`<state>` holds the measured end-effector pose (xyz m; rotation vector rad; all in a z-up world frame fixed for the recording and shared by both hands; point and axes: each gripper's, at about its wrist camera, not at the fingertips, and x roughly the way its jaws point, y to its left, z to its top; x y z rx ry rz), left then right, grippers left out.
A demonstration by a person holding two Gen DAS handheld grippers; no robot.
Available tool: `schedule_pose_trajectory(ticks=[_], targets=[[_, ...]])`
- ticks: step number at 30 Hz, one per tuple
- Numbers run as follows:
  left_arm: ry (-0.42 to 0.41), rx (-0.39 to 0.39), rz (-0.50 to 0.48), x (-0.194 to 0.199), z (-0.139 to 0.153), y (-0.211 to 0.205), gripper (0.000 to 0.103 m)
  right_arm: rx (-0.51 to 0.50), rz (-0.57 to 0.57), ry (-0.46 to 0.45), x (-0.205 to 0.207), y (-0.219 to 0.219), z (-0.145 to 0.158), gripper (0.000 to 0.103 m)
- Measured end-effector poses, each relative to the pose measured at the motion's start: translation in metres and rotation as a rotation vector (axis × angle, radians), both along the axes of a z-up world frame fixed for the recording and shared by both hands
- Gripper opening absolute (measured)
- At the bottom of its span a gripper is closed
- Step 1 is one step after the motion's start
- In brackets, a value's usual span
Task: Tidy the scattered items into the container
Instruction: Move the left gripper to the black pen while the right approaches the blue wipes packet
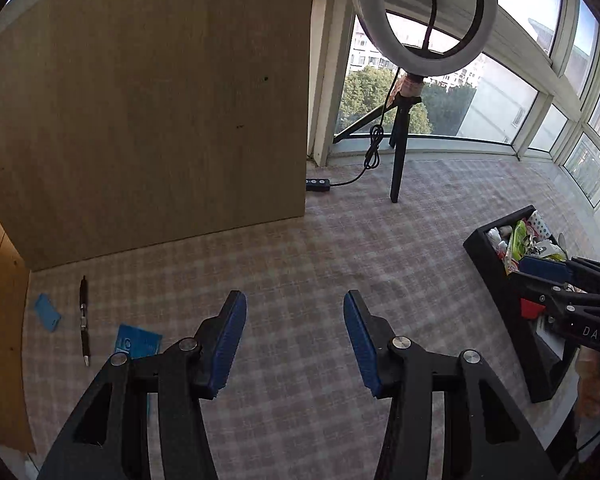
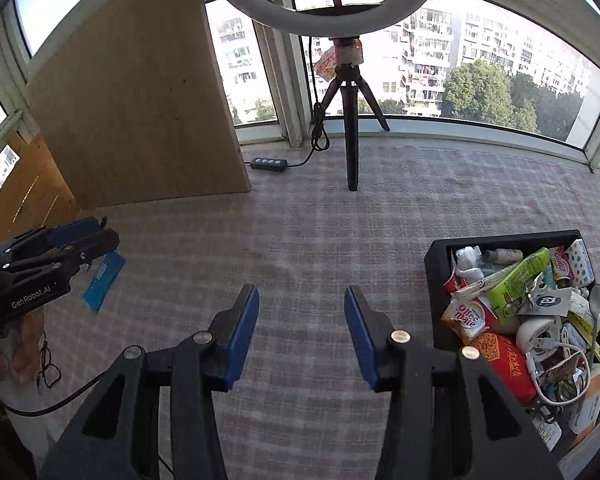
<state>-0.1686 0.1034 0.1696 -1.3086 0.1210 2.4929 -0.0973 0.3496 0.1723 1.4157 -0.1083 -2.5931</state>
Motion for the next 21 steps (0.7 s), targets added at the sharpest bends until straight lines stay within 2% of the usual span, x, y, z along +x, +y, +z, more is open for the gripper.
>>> schedule_pose_trajectory(ticks=[5, 10, 13, 16, 21], targets=[[-0.036, -0.031, 0.074, -0.013, -0.015, -0.093, 0.048, -0.018, 0.052, -0.030, -0.001, -0.092, -0.013, 0.044], [-0.083, -0.069, 0.090, -0.029, -0.035, -0.163, 0.047, -0.042, 0.052, -0.075, -0.001, -0.172, -0.033, 0.044], [-0.104, -0.084, 0.095, -0.038, -0.046, -0.194, 0.047, -0.059, 0.043, -0.109, -0.003, -0.210, -0.047, 0.044], [-0.133, -0.064, 0.116, -0.050, -0.058, -0.218, 0.047, -0.069, 0.041, -0.149, -0.010, -0.246, -0.062, 0.044], [-0.192, -0.060, 0.135, -0.069, -0.084, -0.239, 0.045, -0.091, 0.038, -0.215, -0.025, -0.293, -0.089, 0.044]])
